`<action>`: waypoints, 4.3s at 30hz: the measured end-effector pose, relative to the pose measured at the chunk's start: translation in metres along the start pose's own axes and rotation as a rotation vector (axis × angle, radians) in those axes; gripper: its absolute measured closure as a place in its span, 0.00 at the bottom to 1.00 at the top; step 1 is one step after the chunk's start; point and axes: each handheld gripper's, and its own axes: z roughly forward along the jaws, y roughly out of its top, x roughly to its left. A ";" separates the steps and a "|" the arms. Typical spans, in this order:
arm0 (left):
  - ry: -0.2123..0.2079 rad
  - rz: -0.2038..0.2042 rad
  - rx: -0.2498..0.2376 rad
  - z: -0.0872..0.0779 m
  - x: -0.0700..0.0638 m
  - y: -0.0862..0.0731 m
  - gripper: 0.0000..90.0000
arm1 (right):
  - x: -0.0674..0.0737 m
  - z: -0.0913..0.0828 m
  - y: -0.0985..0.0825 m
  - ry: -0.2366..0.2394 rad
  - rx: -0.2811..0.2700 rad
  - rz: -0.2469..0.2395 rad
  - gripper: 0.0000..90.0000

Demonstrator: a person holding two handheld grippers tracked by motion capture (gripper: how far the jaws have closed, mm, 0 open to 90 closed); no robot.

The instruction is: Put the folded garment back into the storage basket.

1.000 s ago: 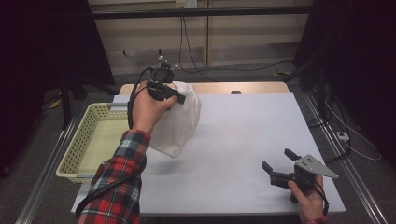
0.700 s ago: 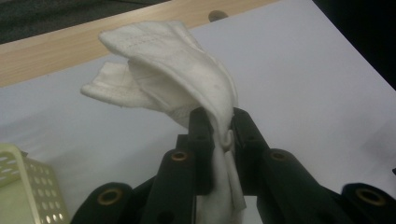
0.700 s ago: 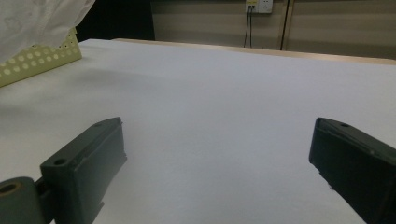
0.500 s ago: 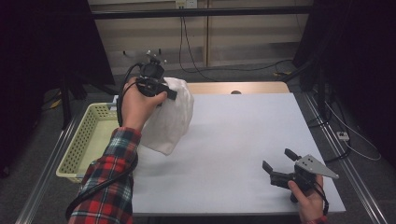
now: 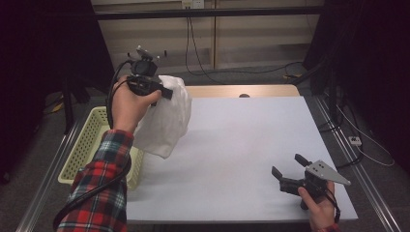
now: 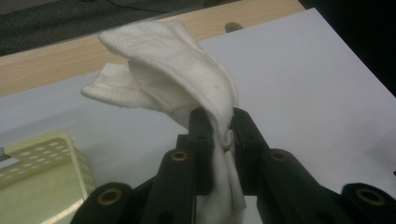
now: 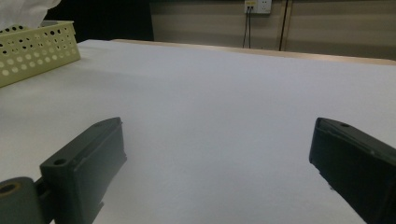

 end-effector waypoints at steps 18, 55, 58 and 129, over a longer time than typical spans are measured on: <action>0.025 -0.041 -0.013 -0.024 0.023 -0.004 0.90 | 0.000 -0.001 0.000 -0.007 -0.003 0.005 0.04; 0.065 -0.111 -0.015 -0.054 0.067 -0.027 0.90 | 0.000 -0.001 0.001 -0.005 -0.002 0.002 0.04; 0.070 -0.123 -0.020 -0.057 0.071 -0.029 0.90 | 0.001 -0.001 0.001 -0.006 -0.003 0.002 0.04; 0.114 -0.250 0.011 -0.037 0.129 -0.101 0.90 | 0.000 -0.001 0.001 -0.005 -0.009 0.011 0.04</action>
